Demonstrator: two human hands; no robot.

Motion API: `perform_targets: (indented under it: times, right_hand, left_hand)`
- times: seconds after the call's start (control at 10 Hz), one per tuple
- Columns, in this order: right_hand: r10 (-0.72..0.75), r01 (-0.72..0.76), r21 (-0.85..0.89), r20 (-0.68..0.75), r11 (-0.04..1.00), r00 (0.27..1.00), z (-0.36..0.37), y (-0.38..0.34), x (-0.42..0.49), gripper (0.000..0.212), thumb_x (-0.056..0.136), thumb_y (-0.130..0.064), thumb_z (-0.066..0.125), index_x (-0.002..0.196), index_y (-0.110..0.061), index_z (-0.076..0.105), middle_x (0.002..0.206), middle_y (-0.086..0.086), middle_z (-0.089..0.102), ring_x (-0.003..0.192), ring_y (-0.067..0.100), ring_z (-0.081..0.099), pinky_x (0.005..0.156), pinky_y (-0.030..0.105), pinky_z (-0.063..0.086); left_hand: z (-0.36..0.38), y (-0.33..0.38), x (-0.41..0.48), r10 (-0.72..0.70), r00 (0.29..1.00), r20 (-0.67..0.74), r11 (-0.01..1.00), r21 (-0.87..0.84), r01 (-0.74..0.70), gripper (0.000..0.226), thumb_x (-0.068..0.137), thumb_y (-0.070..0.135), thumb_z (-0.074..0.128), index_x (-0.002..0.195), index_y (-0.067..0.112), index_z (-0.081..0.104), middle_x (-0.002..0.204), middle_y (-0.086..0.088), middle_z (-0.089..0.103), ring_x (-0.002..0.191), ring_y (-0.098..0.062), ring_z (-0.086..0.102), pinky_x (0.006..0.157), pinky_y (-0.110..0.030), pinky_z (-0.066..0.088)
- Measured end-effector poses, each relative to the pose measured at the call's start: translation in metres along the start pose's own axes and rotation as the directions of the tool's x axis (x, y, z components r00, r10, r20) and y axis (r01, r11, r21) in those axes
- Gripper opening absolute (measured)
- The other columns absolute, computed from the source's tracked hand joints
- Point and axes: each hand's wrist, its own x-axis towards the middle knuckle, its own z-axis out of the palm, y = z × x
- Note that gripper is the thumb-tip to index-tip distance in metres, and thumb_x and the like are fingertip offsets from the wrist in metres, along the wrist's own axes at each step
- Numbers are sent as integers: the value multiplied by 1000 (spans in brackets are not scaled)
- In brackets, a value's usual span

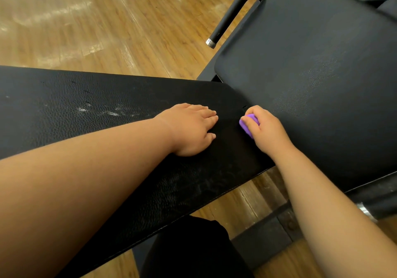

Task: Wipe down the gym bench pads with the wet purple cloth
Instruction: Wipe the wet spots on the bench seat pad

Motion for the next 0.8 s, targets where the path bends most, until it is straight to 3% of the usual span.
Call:
perform_targets:
  times: [0.1, 0.3, 0.4, 0.5, 0.6, 0.7, 0.8]
  right_hand:
    - [117, -117, -7, -52, 993, 992, 2, 2, 13, 14, 99, -32, 47, 97, -19, 52, 96, 1, 50, 92, 24, 51, 74, 28, 31]
    - [-107, 108, -16, 43, 994, 993, 2, -8, -16, 8, 97, -31, 53, 98, -25, 48, 99, -6, 50, 89, 12, 46, 69, 25, 30]
    - [-21, 21, -30, 0, 999, 1000, 0, 10, 1, 7, 98, -27, 52, 98, -22, 48, 104, 3, 52, 92, 20, 47, 72, 26, 29]
    - [157, -159, -26, -64, 987, 986, 1, 12, 21, 18, 99, -27, 49, 108, -12, 54, 109, 13, 54, 90, 23, 44, 73, 27, 29]
    - [123, -124, -18, -46, 992, 991, 6, 2, 12, 17, 99, -28, 48, 109, -15, 53, 105, 8, 51, 87, 20, 42, 73, 28, 30]
    - [-21, 22, -34, 40, 999, 999, 4, 2, -7, 6, 100, -26, 48, 105, -25, 48, 104, 0, 49, 91, 16, 44, 75, 27, 31]
    - [-1, 1, -43, 11, 999, 1000, 1, 16, 4, 14, 100, -23, 48, 111, -19, 54, 107, 6, 52, 92, 19, 46, 75, 26, 31]
  left_hand:
    - [0, 0, 0, -4, 1000, -4, 1000, -4, 4, 58, 104, 45, 20, 156, 22, 8, 163, 6, 5, 149, -12, 1, 119, -32, 3]
    - [2, 1, 0, -8, 1000, -18, 1000, -1, 8, 58, 104, 44, 20, 156, 22, 9, 163, 6, 5, 149, -12, 2, 118, -31, 4]
    - [1, 1, 0, -8, 1000, -26, 1000, -4, 8, 58, 104, 44, 20, 156, 21, 8, 163, 6, 5, 149, -12, 2, 118, -30, 4]
    - [1, 1, 0, -12, 999, -30, 1000, -10, 12, 58, 104, 44, 20, 156, 21, 8, 163, 6, 6, 149, -12, 2, 118, -30, 4]
    - [2, 0, 0, -11, 999, -31, 1000, -14, 11, 58, 104, 44, 20, 156, 21, 8, 163, 5, 6, 149, -12, 2, 118, -30, 4]
    - [1, 0, 1, -12, 999, -29, 1000, -12, 12, 58, 104, 43, 20, 156, 21, 9, 163, 5, 6, 149, -12, 3, 118, -30, 4]
    - [1, -1, 1, -5, 1000, -30, 1000, -18, 4, 58, 104, 43, 20, 156, 20, 9, 163, 4, 7, 149, -13, 3, 118, -31, 4]
